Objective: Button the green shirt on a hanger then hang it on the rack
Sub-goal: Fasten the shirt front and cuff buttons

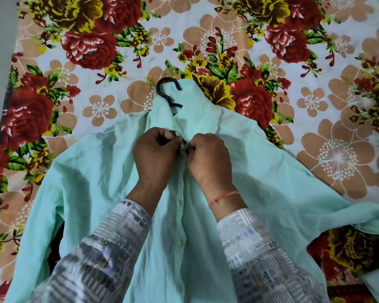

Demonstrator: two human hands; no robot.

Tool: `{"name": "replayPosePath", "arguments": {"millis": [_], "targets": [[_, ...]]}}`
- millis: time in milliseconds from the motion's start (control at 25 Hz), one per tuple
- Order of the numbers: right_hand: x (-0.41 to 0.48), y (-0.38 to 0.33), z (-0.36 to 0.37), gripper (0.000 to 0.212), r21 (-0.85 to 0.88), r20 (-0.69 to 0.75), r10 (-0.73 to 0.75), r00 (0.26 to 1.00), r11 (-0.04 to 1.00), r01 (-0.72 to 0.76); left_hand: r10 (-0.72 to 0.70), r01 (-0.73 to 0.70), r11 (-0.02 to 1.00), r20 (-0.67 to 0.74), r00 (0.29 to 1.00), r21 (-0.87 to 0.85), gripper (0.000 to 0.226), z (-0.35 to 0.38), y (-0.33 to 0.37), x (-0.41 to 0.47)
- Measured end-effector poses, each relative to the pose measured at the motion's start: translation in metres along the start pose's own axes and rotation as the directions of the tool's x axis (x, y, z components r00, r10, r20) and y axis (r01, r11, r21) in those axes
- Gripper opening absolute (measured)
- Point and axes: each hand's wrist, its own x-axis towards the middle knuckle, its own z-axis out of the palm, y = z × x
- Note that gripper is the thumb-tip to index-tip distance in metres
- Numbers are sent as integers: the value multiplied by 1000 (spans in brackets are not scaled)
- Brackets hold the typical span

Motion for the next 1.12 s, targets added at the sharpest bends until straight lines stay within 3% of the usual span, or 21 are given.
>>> {"name": "replayPosePath", "arguments": {"millis": [160, 240, 320, 440, 560, 720, 920, 1120], "targets": [[0, -16, -1, 5, 286, -293, 191, 937, 952, -104, -33, 49, 964, 64, 997, -262, 28, -10, -6, -5], [0, -23, 1, 8, 385, -214, 205, 955, 916, -110, -27, 48, 959, 78, 997, -279, 29, -13, -9, -6], [1, -25, 2, 9, 463, -19, 235, 972, 864, -200, -55, 80, 955, 95, 994, -286, 29, -16, -13, -5], [10, -17, 6, 9, 545, 218, 298, 929, 752, -370, -69, 115, 943, 154, 986, -312, 31, -20, -16, 1], [17, -17, 7, 16, 557, 337, 315, 887, 693, -458, -18, 81, 949, 207, 978, -305, 31, -20, -16, 3], [20, -20, 10, 15, 554, 325, 317, 891, 700, -451, 20, 32, 961, 184, 983, -276, 28, -19, -18, 1], [20, -18, 12, 10, 591, 284, 321, 904, 684, -428, -67, 142, 919, 211, 975, -368, 24, -21, -16, 8], [18, -13, 10, 19, 592, 302, 259, 917, 704, -393, -108, 164, 931, 184, 977, -325, 32, -17, -13, 12]]}}
